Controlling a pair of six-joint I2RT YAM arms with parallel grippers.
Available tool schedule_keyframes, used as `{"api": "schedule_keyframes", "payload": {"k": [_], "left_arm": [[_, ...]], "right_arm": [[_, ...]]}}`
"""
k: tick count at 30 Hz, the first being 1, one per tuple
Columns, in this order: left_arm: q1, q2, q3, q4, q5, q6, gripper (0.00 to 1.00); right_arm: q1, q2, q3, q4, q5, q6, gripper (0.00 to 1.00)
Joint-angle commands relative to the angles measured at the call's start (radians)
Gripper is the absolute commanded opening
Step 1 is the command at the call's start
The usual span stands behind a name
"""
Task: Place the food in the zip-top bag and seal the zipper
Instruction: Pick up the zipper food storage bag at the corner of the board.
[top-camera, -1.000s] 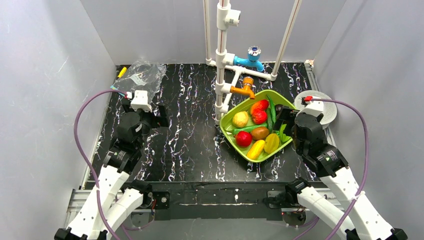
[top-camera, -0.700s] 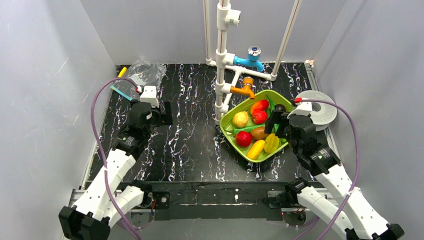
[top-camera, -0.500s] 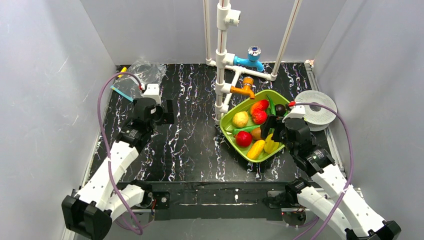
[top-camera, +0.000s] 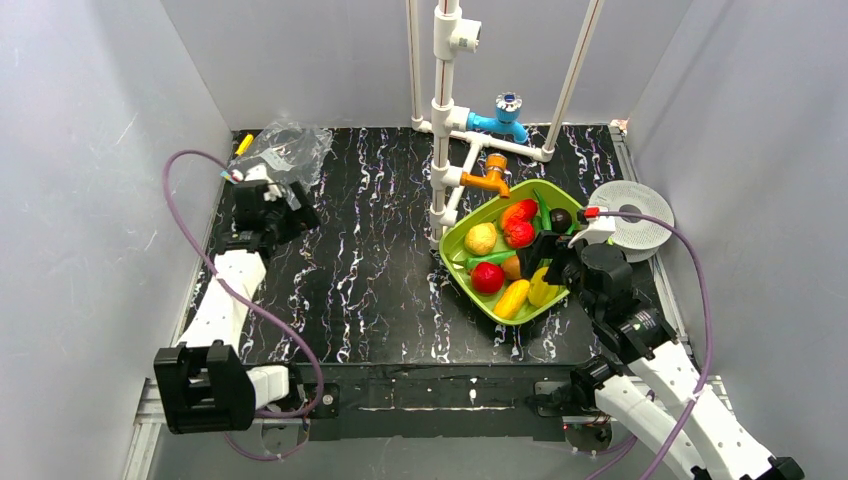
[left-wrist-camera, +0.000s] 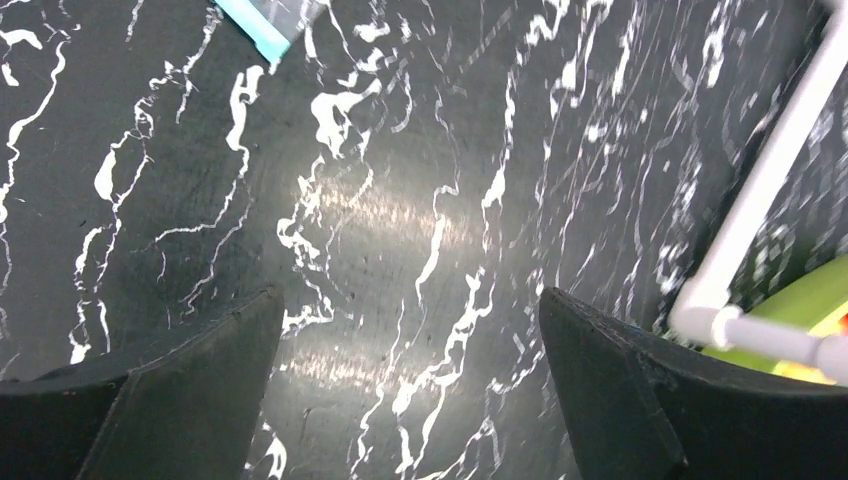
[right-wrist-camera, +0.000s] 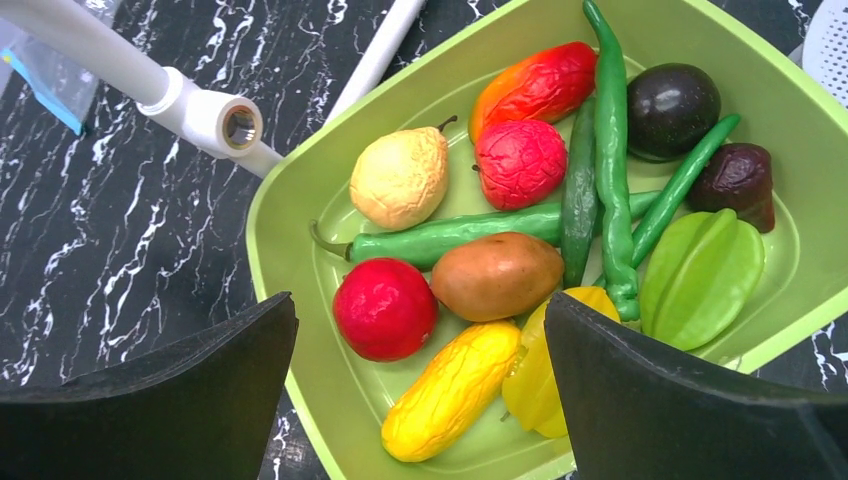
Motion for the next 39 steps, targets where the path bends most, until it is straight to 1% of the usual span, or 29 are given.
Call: {"api": "schedule_keyframes", "payload": {"k": [1, 3, 5, 6, 8, 11, 14, 16, 19, 21, 23, 24, 25, 27, 29, 30, 33, 37, 39], "left_arm": [[0.152, 0.039, -0.009, 0.134, 0.219, -0.201, 0.99], [0.225, 0.080, -0.024, 0.207, 0.285, -0.298, 1.00], [0.286, 0.135, -0.021, 0.256, 0.318, -0.360, 1.00], [0.310, 0.164, -0.014, 0.260, 0.320, -0.392, 1.00], [0.354, 0.224, -0.008, 0.322, 0.322, -0.458, 1.00], [0.383, 0.305, -0.010, 0.454, 0.322, -0.539, 1.00], [0.361, 0.414, 0.070, 0.513, 0.356, -0.482, 0.99], [0.320, 0.495, 0.158, 0.471, 0.345, -0.376, 1.00], [0.224, 0.594, 0.323, 0.297, 0.218, -0.116, 0.99], [0.132, 0.665, 0.453, 0.133, 0.032, 0.062, 1.00], [0.039, 0.744, 0.568, 0.029, -0.189, 0.201, 0.99], [-0.020, 0.783, 0.628, -0.007, -0.292, 0.255, 0.99], [-0.060, 0.826, 0.652, -0.018, -0.379, 0.299, 1.00], [-0.111, 0.916, 0.746, -0.049, -0.538, 0.393, 0.99], [-0.145, 0.996, 0.812, -0.054, -0.677, 0.450, 1.00], [-0.153, 1.030, 0.838, -0.052, -0.726, 0.473, 1.00], [-0.162, 1.108, 0.910, -0.049, -0.810, 0.517, 1.00], [-0.166, 1.186, 0.973, -0.006, -0.905, 0.617, 1.00], [-0.167, 1.213, 0.990, 0.016, -0.951, 0.638, 1.00]], "right_arm": [[-0.004, -0.018, 0.008, 0.053, -0.039, -0.008, 1.00], [-0.004, -0.026, 0.016, 0.050, -0.053, -0.010, 1.00], [-0.004, -0.034, 0.023, 0.040, -0.057, -0.007, 1.00], [-0.003, -0.039, 0.026, 0.038, -0.056, -0.007, 1.00], [-0.005, -0.052, 0.025, 0.037, -0.054, -0.005, 1.00], [-0.004, -0.063, 0.021, 0.038, -0.048, -0.008, 1.00], [-0.004, -0.061, 0.030, 0.015, -0.044, -0.010, 1.00], [-0.005, -0.061, 0.036, -0.003, -0.041, -0.010, 1.00], [-0.005, -0.068, 0.036, -0.022, -0.041, -0.004, 1.00], [-0.005, -0.075, 0.040, -0.041, -0.044, 0.001, 1.00], [-0.004, -0.080, 0.049, -0.072, -0.049, 0.010, 1.00], [-0.005, -0.084, 0.052, -0.086, -0.056, 0.014, 1.00], [-0.005, -0.085, 0.054, -0.098, -0.068, 0.017, 1.00], [-0.004, -0.088, 0.056, -0.122, -0.096, 0.023, 1.00], [-0.004, -0.087, 0.058, -0.142, -0.116, 0.032, 1.00], [-0.004, -0.087, 0.061, -0.155, -0.121, 0.037, 1.00], [-0.003, -0.089, 0.072, -0.190, -0.131, 0.056, 1.00], [-0.004, -0.098, 0.072, -0.207, -0.131, 0.068, 1.00], [-0.004, -0.094, 0.072, -0.209, -0.134, 0.074, 1.00]]}}
